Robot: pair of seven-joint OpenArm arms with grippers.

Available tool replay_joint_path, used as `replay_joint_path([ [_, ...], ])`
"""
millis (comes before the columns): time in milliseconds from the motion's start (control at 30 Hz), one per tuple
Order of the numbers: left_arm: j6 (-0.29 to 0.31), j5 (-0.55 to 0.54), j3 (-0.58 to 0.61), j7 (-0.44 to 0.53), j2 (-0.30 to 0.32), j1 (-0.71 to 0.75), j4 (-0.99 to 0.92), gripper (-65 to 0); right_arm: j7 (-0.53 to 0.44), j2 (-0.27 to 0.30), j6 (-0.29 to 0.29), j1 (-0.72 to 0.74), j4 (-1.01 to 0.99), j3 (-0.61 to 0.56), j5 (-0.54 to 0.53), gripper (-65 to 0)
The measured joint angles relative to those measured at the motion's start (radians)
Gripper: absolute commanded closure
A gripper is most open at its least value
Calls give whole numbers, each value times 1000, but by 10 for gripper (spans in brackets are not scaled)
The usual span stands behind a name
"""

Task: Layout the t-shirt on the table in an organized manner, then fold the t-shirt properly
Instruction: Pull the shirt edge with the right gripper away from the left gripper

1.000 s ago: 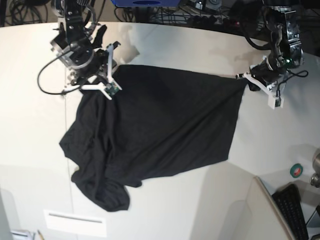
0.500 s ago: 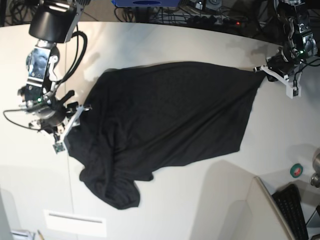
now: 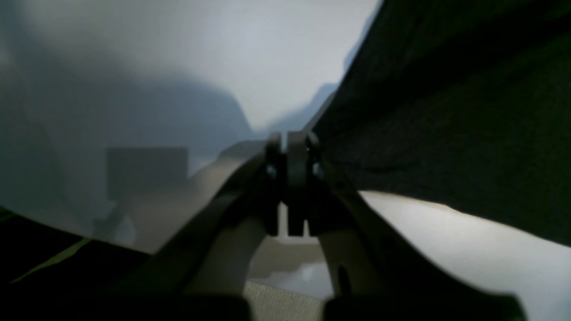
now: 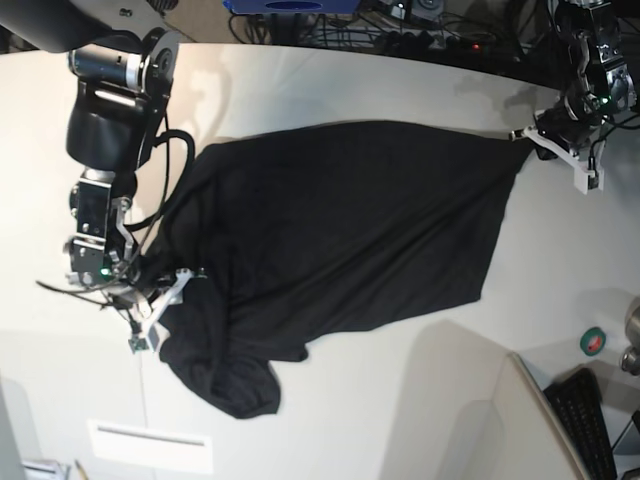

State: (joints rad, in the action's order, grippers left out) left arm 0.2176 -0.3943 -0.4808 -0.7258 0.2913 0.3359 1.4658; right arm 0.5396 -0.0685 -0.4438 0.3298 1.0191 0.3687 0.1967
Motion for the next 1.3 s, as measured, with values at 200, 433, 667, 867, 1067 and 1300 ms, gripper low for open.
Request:
replay_joint_path([
  [200, 0, 0, 0, 0, 0, 0, 0, 0, -6, -6, 59, 18, -44, -37, -10, -251],
  [433, 0, 0, 0, 0, 0, 0, 0, 0, -6, -1, 151, 2, -45, -87, -7, -161],
  [667, 0, 0, 0, 0, 0, 0, 0, 0, 47, 0, 157, -10, -43, -84, -10, 0],
  [867, 0, 0, 0, 1, -1, 0, -9, 0, 122, -1, 158, -98, 187, -83, -8, 0],
  [1067, 0, 0, 0, 1, 0, -1, -18, 0, 162, -2, 157, -226, 360, -81, -8, 0],
  [1300, 0, 0, 0, 1, 0, -1, -16, 0, 156, 5, 157, -347, 533, 88, -10, 0],
])
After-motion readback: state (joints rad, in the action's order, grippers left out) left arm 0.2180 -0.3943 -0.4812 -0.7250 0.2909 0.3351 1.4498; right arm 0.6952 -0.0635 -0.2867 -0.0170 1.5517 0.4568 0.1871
